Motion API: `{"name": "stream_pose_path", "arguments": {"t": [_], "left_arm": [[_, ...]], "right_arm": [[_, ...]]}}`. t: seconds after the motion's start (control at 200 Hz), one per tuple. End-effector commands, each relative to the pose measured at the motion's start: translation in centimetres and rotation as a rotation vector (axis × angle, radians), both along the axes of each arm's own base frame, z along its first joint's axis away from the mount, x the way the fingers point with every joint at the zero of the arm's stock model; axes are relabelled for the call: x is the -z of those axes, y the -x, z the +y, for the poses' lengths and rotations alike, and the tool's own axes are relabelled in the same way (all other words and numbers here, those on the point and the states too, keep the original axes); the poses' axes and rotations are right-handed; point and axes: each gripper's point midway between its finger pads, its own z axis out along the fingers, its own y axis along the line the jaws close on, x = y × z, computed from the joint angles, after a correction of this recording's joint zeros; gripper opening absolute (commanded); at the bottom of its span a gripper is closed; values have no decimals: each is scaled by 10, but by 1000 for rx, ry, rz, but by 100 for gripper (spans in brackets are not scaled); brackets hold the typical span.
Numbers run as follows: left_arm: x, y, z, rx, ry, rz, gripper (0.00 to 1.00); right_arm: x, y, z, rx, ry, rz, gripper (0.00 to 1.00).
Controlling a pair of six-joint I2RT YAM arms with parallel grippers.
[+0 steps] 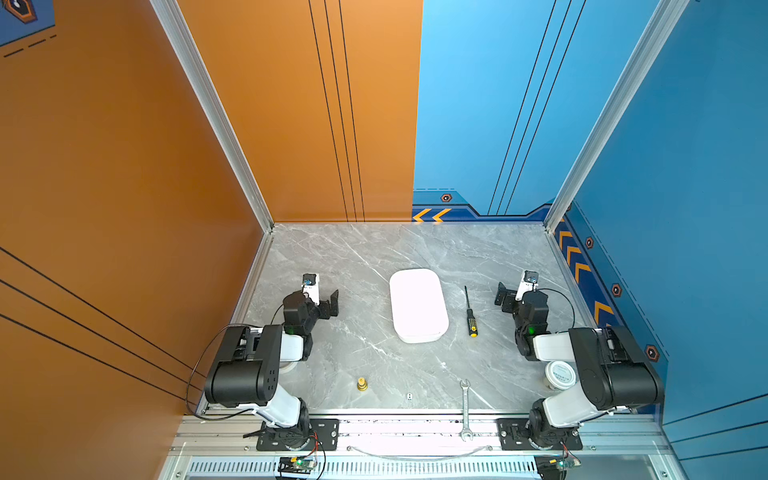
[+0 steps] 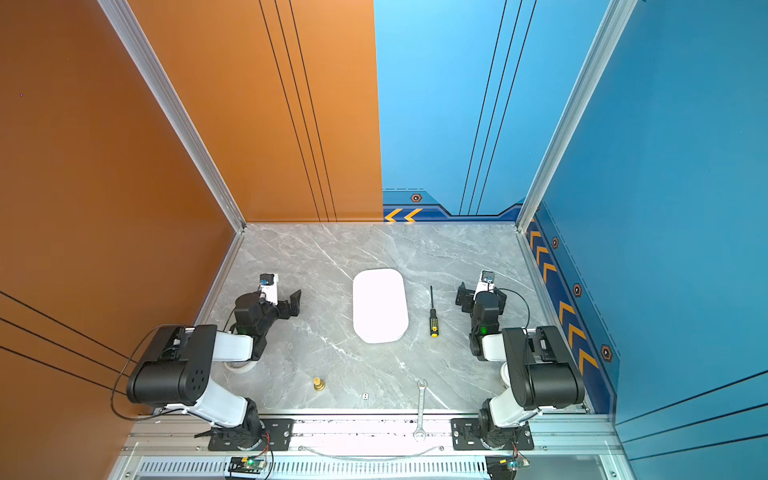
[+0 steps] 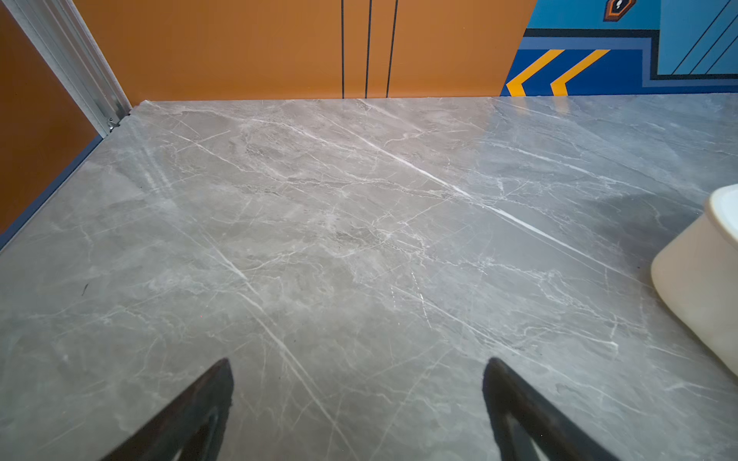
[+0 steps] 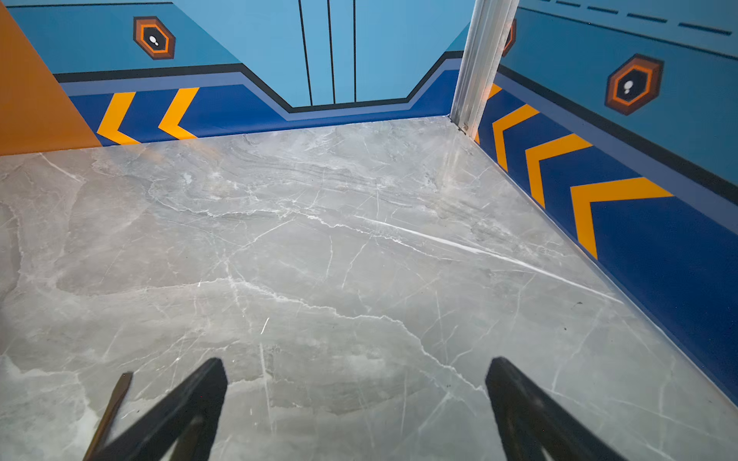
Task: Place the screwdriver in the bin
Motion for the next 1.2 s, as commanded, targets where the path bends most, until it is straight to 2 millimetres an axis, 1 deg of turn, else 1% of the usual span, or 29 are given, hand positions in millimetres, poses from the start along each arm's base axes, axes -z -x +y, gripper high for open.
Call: {"name": "stream_pose_path", "arguments": {"t": [0.0,0.07,0.155,0.245,0.255,0.26,0.285,0.33,0.381,0.431,0.471,0.521,0.611,0.641,0.651,0.741,0.816,0.936,1.006,1.072,1.192], "left_arm": [[-9,-7,8,-56,-22,-28,98],[-12,-6,11,-74,-22,-35,98],[-23,-3,10,-65,-21,-43,98],[-40,0,7,-47,-28,-30,98],[-43,-1,6,-44,-29,-33,98],[-48,-1,6,-43,-29,-47,98],[-53,0,4,-36,-29,-47,98],[-64,1,2,-38,-12,-50,98],[-77,3,-1,-36,45,-61,98],[-87,4,-11,2,99,-68,98],[-93,5,-19,33,136,-65,98],[-96,5,-26,49,177,-46,98],[-98,6,-36,81,244,-7,98],[-99,7,-41,96,271,5,98],[-99,8,-42,100,280,11,98],[-100,11,-55,150,353,44,98],[-99,13,-66,187,401,81,98],[-95,18,-84,234,462,178,98],[-94,22,-97,268,506,220,98],[-91,25,-107,290,530,246,98],[-79,31,-124,326,558,306,98]], "right_arm": [[0,-2,0,1,11,12,100],[0,-2,0,1,11,12,100],[0,-2,0,0,11,11,100],[-1,-1,0,3,13,5,100],[-2,-1,0,8,15,4,100],[-2,-1,-1,11,17,3,100],[-3,0,-2,23,19,2,100],[-8,1,-4,40,23,-6,100],[-14,2,-5,43,23,-5,100],[-22,4,-4,46,30,-4,100],[-27,6,-4,46,36,0,100],[-38,8,-1,33,35,1,100],[-53,13,6,3,13,40,100],[-57,15,11,-23,-5,64,100],[-55,16,13,-31,-9,85,100],[-68,25,28,-91,-90,163,100],[-72,34,42,-140,-175,241,100],[-66,46,66,-193,-340,364,100],[-60,53,87,-257,-438,417,100],[-51,60,99,-276,-451,457,100],[-33,70,109,-280,-425,525,100]]}}
